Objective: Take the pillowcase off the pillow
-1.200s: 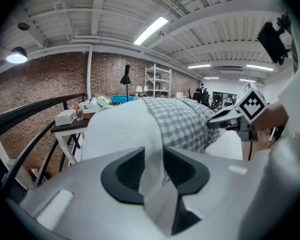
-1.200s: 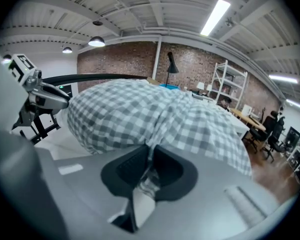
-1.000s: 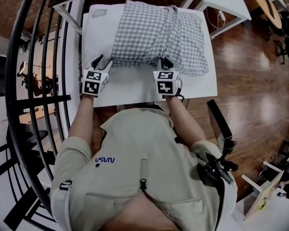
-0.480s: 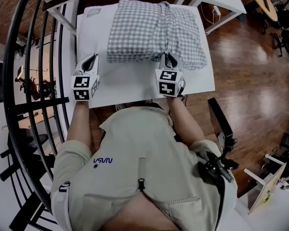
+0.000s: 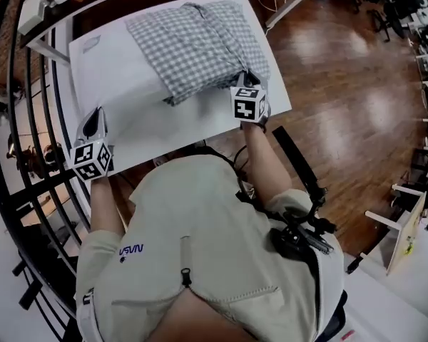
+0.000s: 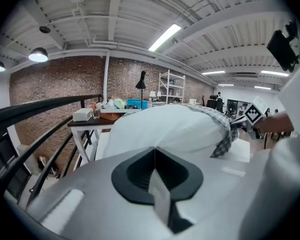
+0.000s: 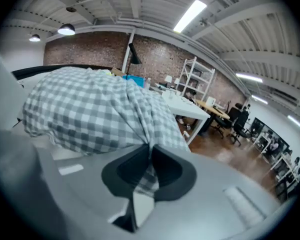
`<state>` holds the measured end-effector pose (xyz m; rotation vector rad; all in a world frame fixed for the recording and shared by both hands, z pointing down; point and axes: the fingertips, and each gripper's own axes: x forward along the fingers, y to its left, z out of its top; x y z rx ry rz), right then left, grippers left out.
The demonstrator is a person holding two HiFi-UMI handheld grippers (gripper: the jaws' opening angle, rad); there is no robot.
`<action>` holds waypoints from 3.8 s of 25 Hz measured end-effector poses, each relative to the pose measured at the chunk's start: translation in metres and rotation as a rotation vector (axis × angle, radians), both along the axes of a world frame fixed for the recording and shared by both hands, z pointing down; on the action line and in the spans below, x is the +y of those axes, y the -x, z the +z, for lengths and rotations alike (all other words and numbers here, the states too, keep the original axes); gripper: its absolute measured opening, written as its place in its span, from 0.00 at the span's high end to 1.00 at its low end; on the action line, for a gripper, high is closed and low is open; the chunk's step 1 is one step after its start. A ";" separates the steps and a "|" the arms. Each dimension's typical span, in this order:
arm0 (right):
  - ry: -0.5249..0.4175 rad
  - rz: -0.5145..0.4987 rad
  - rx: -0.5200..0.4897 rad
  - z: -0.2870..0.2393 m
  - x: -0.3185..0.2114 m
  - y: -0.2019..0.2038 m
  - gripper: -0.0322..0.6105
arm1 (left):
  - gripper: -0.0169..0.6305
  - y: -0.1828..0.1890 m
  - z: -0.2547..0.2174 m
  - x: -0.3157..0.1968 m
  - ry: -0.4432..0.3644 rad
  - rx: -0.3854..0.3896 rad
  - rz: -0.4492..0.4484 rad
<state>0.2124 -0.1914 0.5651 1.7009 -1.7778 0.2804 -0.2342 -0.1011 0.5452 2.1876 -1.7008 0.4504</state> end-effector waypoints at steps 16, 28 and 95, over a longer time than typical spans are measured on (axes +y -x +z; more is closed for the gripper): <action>-0.094 -0.233 -0.259 -0.092 0.012 0.033 0.66 | 0.69 -0.058 -0.094 -0.017 -0.141 -0.052 0.105; 0.016 -0.403 -0.218 -0.122 -0.175 0.127 0.64 | 0.51 -0.068 -0.069 -0.179 0.069 -0.046 0.093; 0.036 -0.145 -0.278 -0.002 0.060 0.053 0.65 | 0.47 -0.169 -0.006 -0.004 0.069 -0.175 0.387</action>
